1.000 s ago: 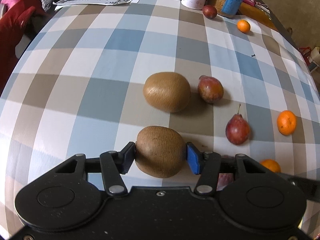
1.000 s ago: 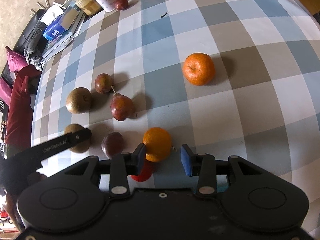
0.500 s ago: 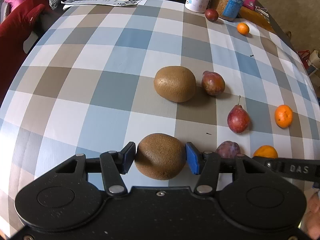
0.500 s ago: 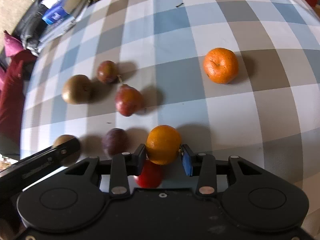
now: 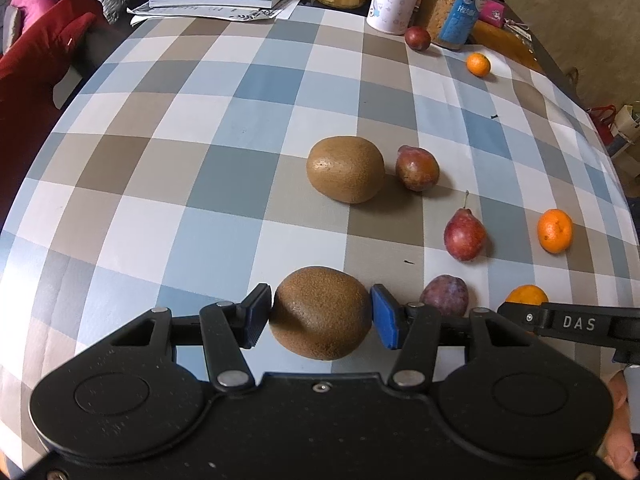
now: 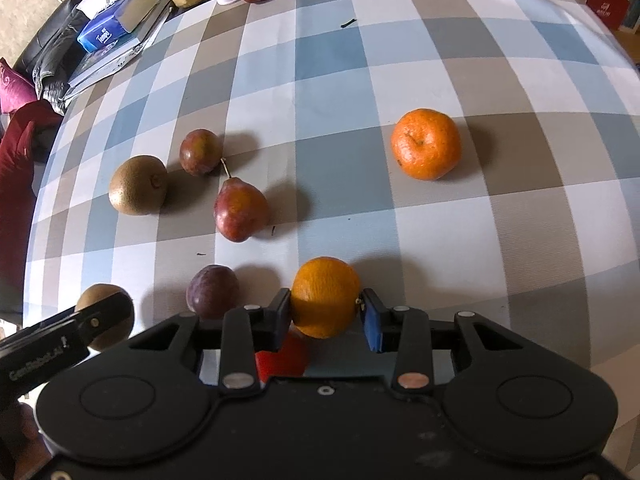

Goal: Organize fruits
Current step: 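Carry the kiwi and mandarin back over the gold tray, then open both tools to drop the kiwi and mandarin into the tray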

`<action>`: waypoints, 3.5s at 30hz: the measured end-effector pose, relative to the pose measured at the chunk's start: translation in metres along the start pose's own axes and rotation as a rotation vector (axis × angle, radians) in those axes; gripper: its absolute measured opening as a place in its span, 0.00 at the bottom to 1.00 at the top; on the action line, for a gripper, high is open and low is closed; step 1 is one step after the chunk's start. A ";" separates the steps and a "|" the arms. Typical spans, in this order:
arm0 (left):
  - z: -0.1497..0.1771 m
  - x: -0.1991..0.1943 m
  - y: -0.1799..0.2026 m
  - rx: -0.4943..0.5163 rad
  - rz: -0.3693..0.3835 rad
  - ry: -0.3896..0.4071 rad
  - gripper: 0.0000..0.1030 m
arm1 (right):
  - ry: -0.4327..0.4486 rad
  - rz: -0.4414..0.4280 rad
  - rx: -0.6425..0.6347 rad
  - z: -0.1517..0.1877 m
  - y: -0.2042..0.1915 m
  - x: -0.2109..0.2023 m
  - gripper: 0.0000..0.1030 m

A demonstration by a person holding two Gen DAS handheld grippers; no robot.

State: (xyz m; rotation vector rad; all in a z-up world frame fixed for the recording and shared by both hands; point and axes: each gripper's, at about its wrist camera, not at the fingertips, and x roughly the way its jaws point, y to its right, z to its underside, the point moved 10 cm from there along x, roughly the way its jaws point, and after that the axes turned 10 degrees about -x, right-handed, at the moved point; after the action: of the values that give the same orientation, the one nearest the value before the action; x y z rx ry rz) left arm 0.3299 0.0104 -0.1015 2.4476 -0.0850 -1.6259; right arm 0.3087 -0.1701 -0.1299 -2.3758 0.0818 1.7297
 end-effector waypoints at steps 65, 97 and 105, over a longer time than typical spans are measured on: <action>0.128 -0.055 0.007 -0.022 -0.027 -0.078 0.57 | 0.026 0.006 0.039 0.141 0.059 -0.093 0.38; 0.129 -0.052 0.025 0.006 0.038 -0.129 0.57 | -0.017 -0.069 -0.017 0.133 0.036 -0.090 0.38; 0.130 -0.052 0.022 0.012 0.001 -0.113 0.57 | -0.027 -0.054 -0.016 0.136 0.039 -0.086 0.38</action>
State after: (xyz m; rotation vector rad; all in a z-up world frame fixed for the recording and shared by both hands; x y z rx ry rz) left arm 0.1920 -0.0208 -0.0983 2.3624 -0.1136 -1.7680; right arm 0.1486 -0.1880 -0.0930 -2.3423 -0.0002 1.7439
